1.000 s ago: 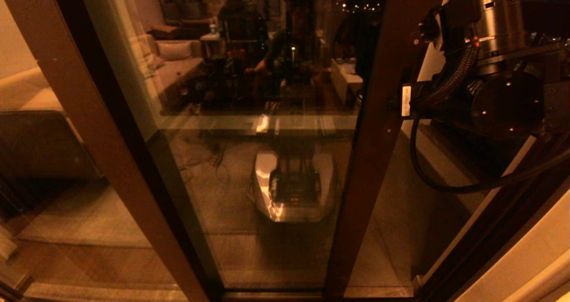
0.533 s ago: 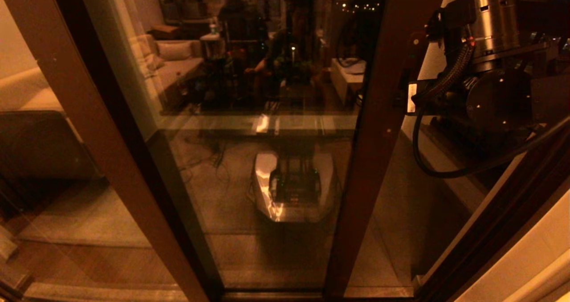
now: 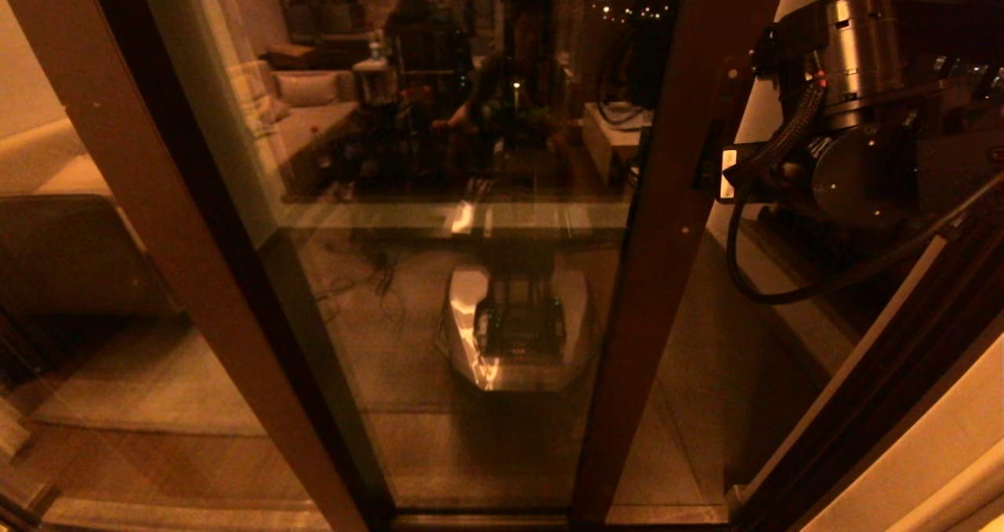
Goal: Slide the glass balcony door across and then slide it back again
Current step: Close the slid door
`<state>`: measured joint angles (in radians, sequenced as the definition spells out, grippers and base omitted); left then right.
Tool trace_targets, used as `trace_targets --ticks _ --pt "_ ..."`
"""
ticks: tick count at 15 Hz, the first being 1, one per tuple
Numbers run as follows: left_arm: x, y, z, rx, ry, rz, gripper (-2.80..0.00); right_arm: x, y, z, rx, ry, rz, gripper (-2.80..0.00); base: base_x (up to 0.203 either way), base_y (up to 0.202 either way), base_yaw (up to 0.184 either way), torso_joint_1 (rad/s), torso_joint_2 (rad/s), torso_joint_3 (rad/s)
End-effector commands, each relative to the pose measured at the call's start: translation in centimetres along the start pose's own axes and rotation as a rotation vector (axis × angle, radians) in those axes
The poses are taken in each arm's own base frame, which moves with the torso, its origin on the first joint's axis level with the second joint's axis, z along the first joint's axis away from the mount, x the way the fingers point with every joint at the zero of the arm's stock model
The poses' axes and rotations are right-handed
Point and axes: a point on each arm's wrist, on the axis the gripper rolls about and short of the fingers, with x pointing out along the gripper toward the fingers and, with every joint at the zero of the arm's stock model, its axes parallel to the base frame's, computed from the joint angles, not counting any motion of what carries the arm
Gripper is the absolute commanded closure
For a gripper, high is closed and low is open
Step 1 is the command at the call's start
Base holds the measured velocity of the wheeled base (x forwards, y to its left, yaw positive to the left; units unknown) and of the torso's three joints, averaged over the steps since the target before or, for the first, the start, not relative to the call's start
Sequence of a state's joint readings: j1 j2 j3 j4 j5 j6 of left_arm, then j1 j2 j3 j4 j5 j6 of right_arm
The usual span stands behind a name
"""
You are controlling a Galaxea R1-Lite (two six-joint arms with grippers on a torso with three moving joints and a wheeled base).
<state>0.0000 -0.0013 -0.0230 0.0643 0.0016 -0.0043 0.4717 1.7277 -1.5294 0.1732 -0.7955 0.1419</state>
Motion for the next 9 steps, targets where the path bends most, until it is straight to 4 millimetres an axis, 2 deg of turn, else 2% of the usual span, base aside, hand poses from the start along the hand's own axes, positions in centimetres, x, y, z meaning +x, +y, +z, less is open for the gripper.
trace_targets --ticks 1,9 --pt "0.00 0.00 0.00 0.000 0.000 0.000 0.00 0.59 -0.07 -0.07 0.000 0.005 -0.019 -2.80 0.000 0.000 0.000 0.000 0.00 0.000" --pt "0.00 0.00 0.00 0.000 0.000 0.000 0.00 1.45 -0.61 -0.15 -0.001 0.013 -0.048 -2.80 0.000 0.000 0.000 0.000 0.00 0.000"
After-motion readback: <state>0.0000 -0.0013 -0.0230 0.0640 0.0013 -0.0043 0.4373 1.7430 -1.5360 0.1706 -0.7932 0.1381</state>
